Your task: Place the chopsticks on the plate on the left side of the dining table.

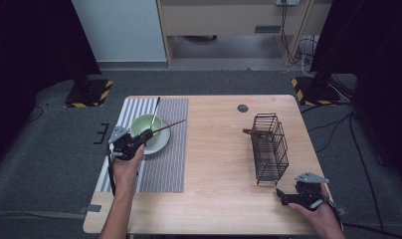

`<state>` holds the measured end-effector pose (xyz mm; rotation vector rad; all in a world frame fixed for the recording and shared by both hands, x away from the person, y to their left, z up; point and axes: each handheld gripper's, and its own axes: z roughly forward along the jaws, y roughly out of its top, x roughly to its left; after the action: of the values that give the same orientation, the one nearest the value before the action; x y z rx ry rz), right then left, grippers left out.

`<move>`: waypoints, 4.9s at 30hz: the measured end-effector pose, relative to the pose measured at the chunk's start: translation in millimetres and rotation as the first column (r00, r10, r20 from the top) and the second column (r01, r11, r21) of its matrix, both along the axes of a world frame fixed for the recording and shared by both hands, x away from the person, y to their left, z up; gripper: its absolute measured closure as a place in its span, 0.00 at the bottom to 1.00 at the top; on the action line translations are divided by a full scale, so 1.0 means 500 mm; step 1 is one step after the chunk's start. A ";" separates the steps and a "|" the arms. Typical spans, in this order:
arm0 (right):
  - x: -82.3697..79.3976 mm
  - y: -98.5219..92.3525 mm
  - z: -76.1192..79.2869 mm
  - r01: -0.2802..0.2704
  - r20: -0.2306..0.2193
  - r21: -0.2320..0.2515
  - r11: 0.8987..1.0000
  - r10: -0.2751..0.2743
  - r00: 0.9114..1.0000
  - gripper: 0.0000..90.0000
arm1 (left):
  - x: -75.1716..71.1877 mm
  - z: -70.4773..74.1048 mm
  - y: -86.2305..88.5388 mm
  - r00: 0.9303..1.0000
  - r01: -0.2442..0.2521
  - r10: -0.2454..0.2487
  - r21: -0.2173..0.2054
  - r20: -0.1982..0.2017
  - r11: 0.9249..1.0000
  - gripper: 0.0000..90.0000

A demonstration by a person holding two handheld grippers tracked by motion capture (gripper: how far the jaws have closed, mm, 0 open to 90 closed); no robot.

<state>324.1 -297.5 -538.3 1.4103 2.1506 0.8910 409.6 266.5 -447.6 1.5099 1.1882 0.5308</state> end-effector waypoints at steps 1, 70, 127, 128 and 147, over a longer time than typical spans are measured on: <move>0.000 0.000 0.000 0.000 0.000 0.000 1.000 0.000 1.000 0.01 | -0.001 -0.002 0.001 1.000 -0.001 0.001 0.002 -0.001 1.000 0.92; -0.005 0.002 0.000 -0.008 -0.001 0.002 1.000 0.008 1.000 0.01 | -0.053 -0.121 0.073 0.980 0.084 -0.063 0.103 -0.190 0.991 0.92; -0.007 0.003 0.000 -0.016 0.000 0.002 1.000 0.016 1.000 0.01 | -0.040 -0.159 0.088 0.948 0.128 -0.072 0.165 -0.310 0.978 0.91; -0.007 0.003 0.000 -0.016 0.000 0.002 1.000 0.016 1.000 0.01 | -0.040 -0.159 0.088 0.948 0.128 -0.072 0.165 -0.310 0.978 0.91; -0.007 0.003 0.000 -0.016 0.000 0.002 1.000 0.016 1.000 0.01 | -0.039 -0.161 0.086 0.950 0.109 -0.043 0.196 -0.311 0.975 0.88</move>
<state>320.4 -295.8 -538.3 1.3958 2.1641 0.9000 390.0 309.5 -528.2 1.8633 1.3340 0.3887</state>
